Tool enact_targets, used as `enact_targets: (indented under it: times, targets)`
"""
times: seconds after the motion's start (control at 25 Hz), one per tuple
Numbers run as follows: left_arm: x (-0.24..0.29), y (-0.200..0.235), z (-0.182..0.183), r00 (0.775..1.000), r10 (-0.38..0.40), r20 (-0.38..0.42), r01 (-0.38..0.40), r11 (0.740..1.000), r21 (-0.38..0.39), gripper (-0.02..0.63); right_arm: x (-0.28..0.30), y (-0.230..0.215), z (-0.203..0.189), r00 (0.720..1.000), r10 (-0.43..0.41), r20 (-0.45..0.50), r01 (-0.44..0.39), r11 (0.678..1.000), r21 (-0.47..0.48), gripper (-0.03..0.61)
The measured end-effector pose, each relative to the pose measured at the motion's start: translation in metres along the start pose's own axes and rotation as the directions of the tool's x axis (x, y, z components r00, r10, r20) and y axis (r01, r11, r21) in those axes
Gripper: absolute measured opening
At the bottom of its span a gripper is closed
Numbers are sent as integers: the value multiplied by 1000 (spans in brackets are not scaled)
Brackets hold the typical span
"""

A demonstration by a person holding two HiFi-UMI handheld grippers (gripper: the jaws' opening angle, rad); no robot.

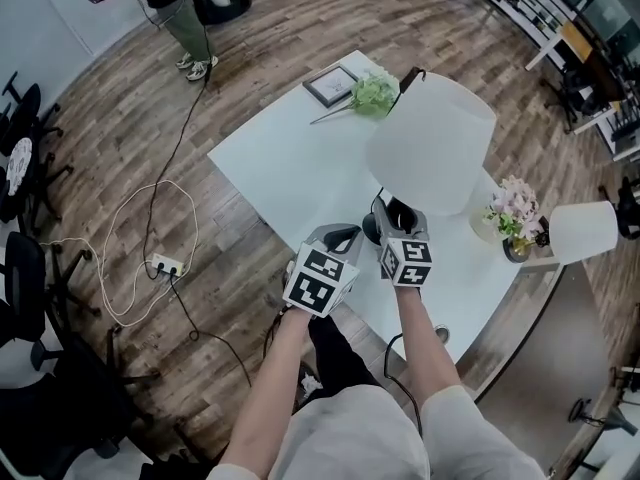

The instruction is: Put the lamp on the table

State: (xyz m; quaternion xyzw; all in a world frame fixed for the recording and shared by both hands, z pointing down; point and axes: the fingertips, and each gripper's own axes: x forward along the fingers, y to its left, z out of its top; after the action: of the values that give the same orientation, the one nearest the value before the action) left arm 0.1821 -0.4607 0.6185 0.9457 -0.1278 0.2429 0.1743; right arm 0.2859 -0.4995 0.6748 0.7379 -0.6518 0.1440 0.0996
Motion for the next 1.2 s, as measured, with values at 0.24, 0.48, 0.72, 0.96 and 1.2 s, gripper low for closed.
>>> enact_targets:
  times: [0.24,0.48,0.72,0.96,1.2]
  targets:
    - [9,-10,-12,999,-27,-23,27,1000,-2,0,-1,-1,-18,1000,6,-4,-6,1000,-3,208]
    - [16,-21,-17,999,-31,-21,31,999,-10,0,-1,-4,-21,1000,10,6,-10,1000,10,210]
    - [12,-31,-15,1000,-22,-3,22,1000,-15,0,-5,-3,-24,1000,21,-10,-21,1000,-3,207]
    - [6,-40,-14,1000,-13,14,13,1000,-22,0,-15,-3,-28,1000,21,-23,-21,1000,-7,192]
    - [3,-48,-12,999,-25,35,26,999,-38,0,-16,-1,-30,999,16,-31,-16,1000,-4,189]
